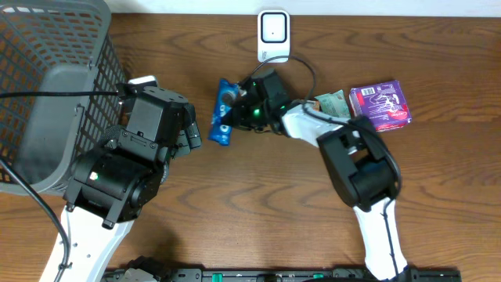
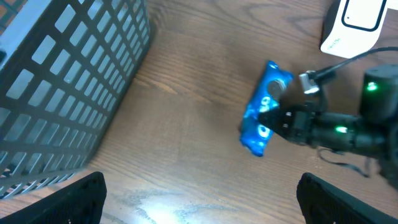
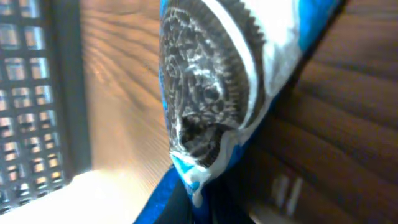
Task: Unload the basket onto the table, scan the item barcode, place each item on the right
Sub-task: 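Grasp the blue Oreo pack with the right gripper and lift it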
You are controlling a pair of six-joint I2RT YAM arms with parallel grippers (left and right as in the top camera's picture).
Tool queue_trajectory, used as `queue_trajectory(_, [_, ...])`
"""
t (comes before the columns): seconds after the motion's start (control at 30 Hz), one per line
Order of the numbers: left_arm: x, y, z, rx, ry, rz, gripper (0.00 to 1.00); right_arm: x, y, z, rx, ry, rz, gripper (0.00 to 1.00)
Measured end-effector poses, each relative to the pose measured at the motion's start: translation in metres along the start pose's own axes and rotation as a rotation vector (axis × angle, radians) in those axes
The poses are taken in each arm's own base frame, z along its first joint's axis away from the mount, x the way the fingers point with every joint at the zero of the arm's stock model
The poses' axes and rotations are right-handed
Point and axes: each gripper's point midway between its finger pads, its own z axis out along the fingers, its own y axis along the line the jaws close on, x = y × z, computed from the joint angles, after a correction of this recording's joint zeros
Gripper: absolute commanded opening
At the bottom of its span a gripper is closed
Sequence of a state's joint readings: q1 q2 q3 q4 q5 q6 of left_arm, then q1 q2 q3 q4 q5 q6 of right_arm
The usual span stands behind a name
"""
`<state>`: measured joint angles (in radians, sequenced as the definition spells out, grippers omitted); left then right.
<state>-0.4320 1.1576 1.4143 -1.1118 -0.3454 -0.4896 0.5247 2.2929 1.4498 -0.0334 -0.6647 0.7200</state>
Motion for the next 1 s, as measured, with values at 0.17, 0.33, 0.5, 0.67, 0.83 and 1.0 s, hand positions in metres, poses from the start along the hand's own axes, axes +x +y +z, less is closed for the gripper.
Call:
queue_trajectory(0.17, [0.000, 0.000, 0.000, 0.000, 0.000, 0.000, 0.98, -0.008, -0.016, -0.056, 0.254, -0.065, -0.057, 0.01])
queue_trajectory(0.33, [0.000, 0.000, 0.000, 0.000, 0.000, 0.000, 0.98, -0.028, -0.003, -0.132, 0.540, -0.234, -0.209, 0.01])
queue_trajectory(0.5, [0.000, 0.000, 0.000, 0.000, 0.000, 0.000, 0.98, -0.029, 0.009, -0.169, 0.747, -0.310, -0.352, 0.01])
queue_trajectory(0.67, [0.000, 0.000, 0.000, 0.000, 0.000, 0.000, 0.98, -0.015, -0.004, -0.173, 0.900, -0.267, -0.416, 0.01])
queue_trajectory(0.83, [0.000, 0.000, 0.000, 0.000, 0.000, 0.000, 0.98, -0.005, -0.018, -0.186, 1.018, -0.224, -0.435, 0.01])
queue_trajectory(1.0, [0.000, 0.000, 0.000, 0.000, 0.000, 0.000, 0.98, 0.003, -0.027, -0.193, 1.073, -0.184, -0.440, 0.01])
